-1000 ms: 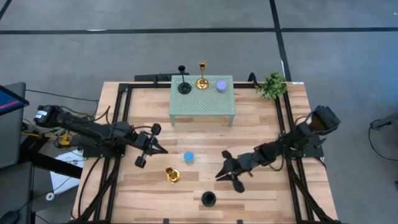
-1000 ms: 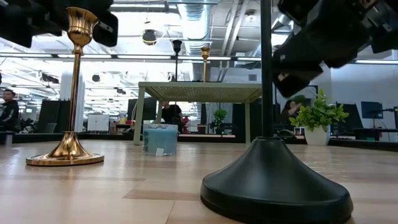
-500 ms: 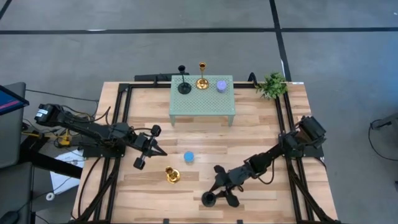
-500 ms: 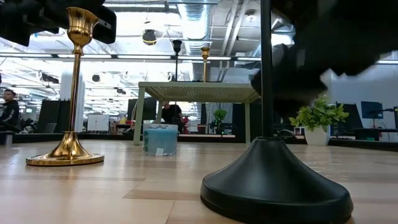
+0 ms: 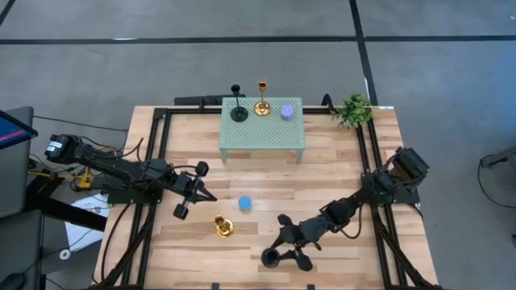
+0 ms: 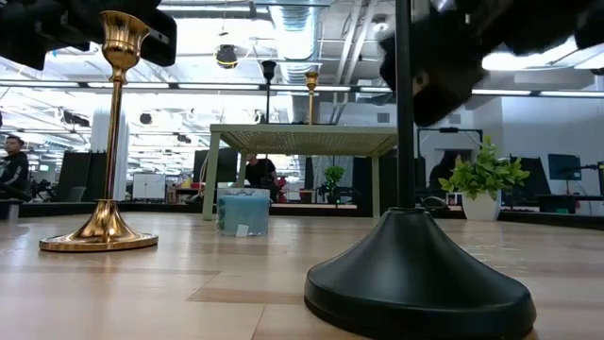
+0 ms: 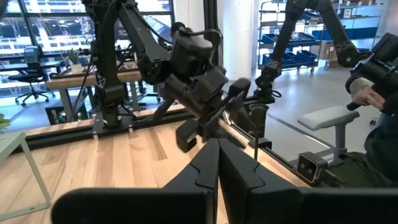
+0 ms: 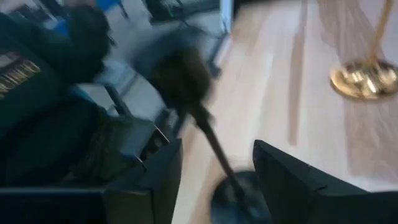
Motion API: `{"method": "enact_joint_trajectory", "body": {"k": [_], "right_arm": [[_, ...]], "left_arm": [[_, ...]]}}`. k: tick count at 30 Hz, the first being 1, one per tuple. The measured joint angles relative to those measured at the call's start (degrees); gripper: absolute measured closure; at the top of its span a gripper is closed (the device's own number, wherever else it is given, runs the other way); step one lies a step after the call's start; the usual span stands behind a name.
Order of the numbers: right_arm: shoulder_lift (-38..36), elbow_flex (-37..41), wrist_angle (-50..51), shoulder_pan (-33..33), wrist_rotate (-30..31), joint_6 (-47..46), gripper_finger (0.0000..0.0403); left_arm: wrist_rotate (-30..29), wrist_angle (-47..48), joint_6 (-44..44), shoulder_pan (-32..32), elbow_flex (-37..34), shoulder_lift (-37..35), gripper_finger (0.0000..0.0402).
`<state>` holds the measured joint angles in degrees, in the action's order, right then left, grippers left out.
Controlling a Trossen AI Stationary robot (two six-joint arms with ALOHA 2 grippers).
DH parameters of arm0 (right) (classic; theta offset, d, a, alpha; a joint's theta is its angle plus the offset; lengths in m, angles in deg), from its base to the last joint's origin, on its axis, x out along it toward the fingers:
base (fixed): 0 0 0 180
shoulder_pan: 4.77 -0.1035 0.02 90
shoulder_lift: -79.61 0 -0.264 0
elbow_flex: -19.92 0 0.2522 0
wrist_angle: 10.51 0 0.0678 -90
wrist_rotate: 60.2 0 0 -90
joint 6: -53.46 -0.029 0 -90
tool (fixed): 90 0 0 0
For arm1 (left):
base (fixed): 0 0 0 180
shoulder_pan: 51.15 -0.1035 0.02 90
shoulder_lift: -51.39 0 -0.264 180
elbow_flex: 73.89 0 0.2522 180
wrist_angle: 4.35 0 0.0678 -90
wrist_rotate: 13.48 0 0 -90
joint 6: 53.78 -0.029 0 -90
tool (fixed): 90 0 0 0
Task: Pick & Place candle stick holders
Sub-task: Put the black candle holder on the shelf aligned with the black candle holder
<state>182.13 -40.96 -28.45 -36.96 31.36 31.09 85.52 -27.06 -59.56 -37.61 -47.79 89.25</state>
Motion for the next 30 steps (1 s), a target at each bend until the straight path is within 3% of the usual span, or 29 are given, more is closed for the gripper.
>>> {"method": "enact_joint_trajectory", "body": {"k": [7, 30], "right_arm": [[0.1, 0.0, -1.1, 0.8, 0.2, -0.7, 0.0234], [1.2, -3.0, -1.0, -0.1, -0.3, -1.1, 0.0226]], "left_arm": [[0.0, 0.0, 0.0, 0.0, 0.0, 0.0, 0.0396], [0.0, 0.0, 0.0, 0.0, 0.0, 0.0, 0.0396]]}}
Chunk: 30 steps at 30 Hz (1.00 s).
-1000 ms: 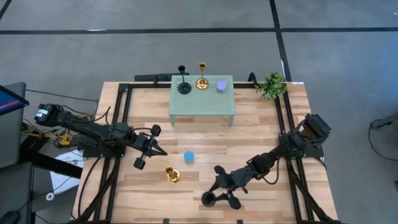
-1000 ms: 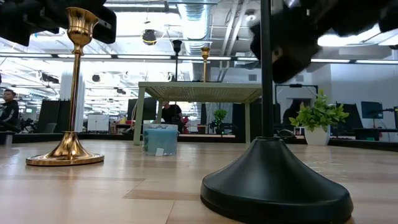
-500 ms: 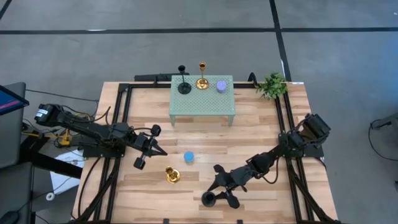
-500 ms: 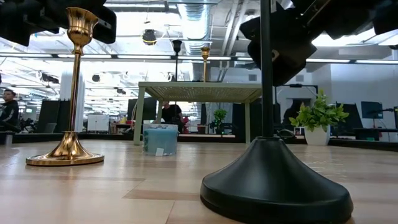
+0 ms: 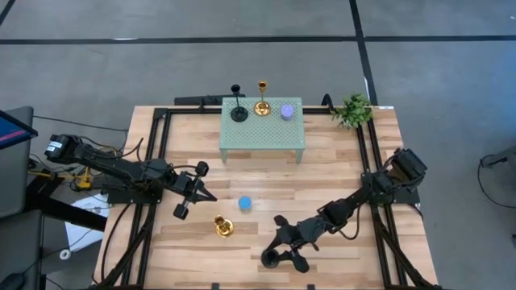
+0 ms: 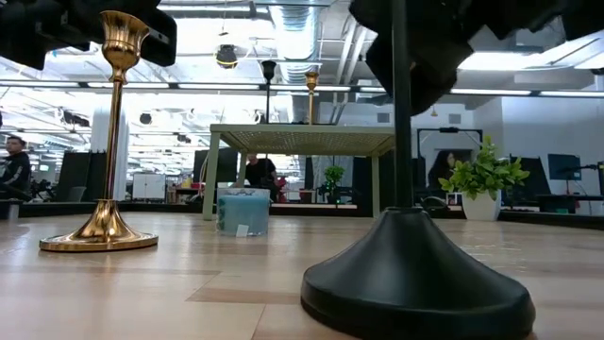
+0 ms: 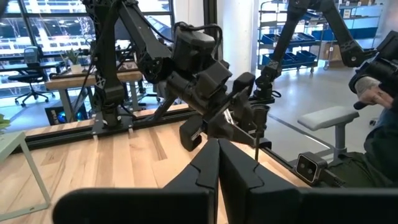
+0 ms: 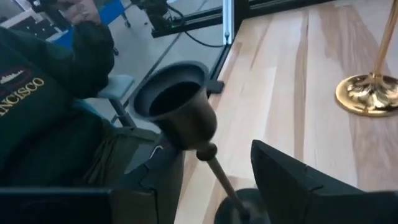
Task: Pick & Place candle stick holders
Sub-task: Put the black candle holder on the shelf aligned with the black candle holder
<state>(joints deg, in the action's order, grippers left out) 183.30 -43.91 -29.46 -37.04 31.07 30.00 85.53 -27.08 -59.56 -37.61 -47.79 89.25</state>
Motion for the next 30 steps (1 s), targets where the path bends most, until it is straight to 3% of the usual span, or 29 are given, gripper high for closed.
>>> {"method": "enact_joint_trajectory", "body": {"k": [12, 17, 23, 30], "right_arm": [[5.0, -1.7, -1.4, 0.3, -2.8, -0.5, 0.0253], [5.4, -2.5, -1.9, 0.9, -4.4, 0.0, 0.0298], [5.5, -2.6, -2.5, 1.6, -4.6, 0.2, 0.0383], [3.8, -2.6, -0.2, 1.6, -5.0, 3.6, 0.0394]], "left_arm": [[0.0, 0.0, 0.0, 0.0, 0.0, 0.0, 0.0396], [0.0, 0.0, 0.0, 0.0, 0.0, 0.0, 0.0393], [0.0, 0.0, 0.0, 0.0, 0.0, 0.0, 0.0396], [0.0, 0.0, 0.0, 0.0, 0.0, 0.0, 0.0393]]}}
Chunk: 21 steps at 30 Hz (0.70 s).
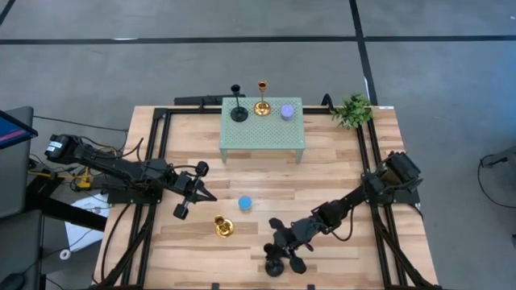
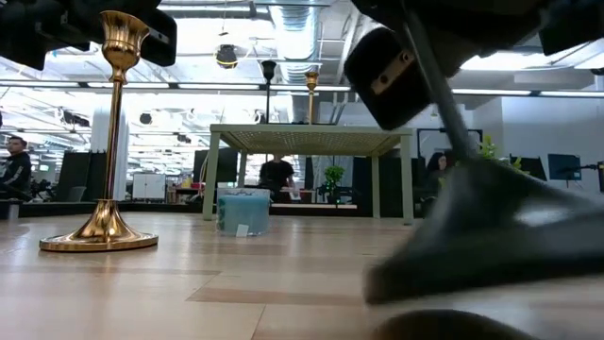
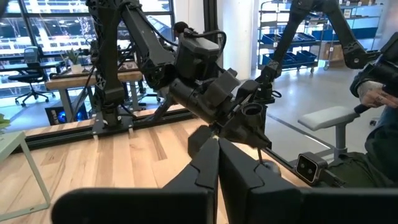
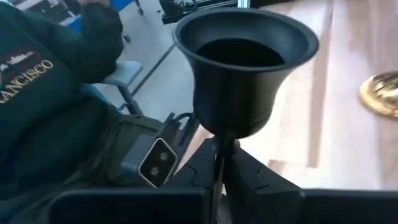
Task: Pick & Place candle stick holders
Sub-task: Put the black candle holder on the shelf aligned with the black candle holder
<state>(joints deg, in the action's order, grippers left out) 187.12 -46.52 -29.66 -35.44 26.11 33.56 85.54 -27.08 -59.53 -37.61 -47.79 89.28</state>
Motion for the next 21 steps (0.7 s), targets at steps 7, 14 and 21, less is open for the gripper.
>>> {"method": "enact_joint_trajectory", "body": {"k": [7, 14, 21], "right_arm": [[-6.4, -0.1, 11.0, 0.5, 5.4, 8.2, 0.0398], [-14.4, -0.1, 18.1, 5.0, 9.8, 16.6, 0.0400], [-19.0, -0.3, 17.7, 12.6, 9.6, 20.2, 0.0401]], "left_arm": [[-0.7, 0.0, 0.0, 0.0, 0.0, 0.0, 0.0394], [-5.0, 0.1, 0.0, 0.0, 0.0, 1.0, 0.0382], [-11.9, -1.9, -3.2, 0.0, 0.0, 4.6, 0.0340]]}}
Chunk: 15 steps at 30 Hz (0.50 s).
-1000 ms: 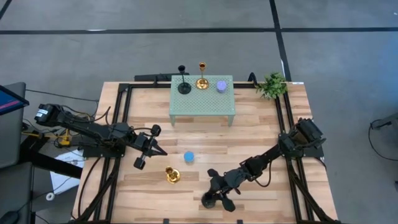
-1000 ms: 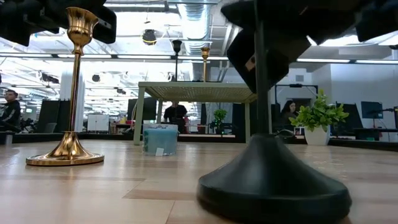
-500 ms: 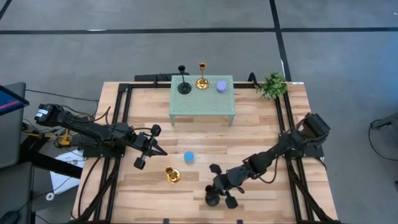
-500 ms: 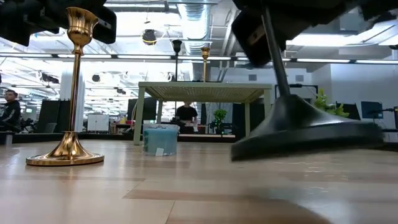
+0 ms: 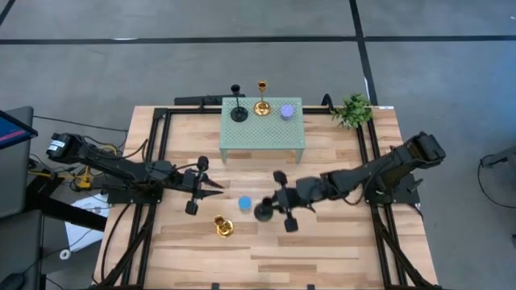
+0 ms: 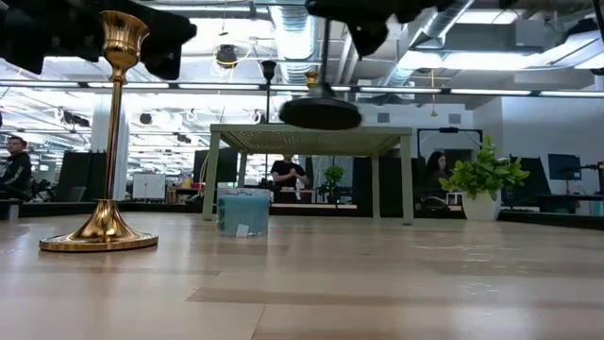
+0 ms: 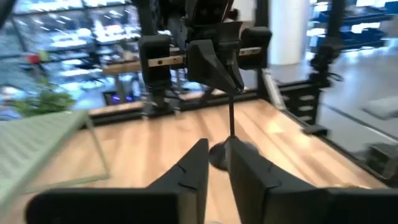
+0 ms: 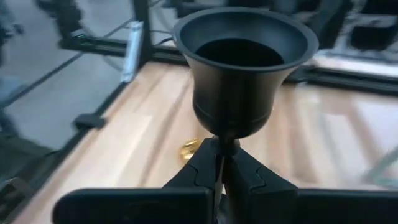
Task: Pick & Place candle stick holders
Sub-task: Put the black candle holder on the shelf aligned with the black candle holder
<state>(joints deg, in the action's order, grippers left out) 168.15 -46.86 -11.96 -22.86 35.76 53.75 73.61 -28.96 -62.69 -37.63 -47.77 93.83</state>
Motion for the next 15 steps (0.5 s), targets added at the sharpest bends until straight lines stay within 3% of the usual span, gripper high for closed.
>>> {"method": "enact_joint_trajectory", "body": {"k": [6, 15], "right_arm": [[0.7, -6.6, 4.3, 4.4, -0.2, 5.8, 0.0402], [7.2, -19.0, 12.4, 9.8, -2.2, 6.3, 0.0402]], "left_arm": [[-1.6, -8.1, -1.2, -1.2, 0.0, 4.9, 0.0285], [-2.3, -9.2, 2.2, -3.3, 5.9, 15.1, 0.0230]]}}
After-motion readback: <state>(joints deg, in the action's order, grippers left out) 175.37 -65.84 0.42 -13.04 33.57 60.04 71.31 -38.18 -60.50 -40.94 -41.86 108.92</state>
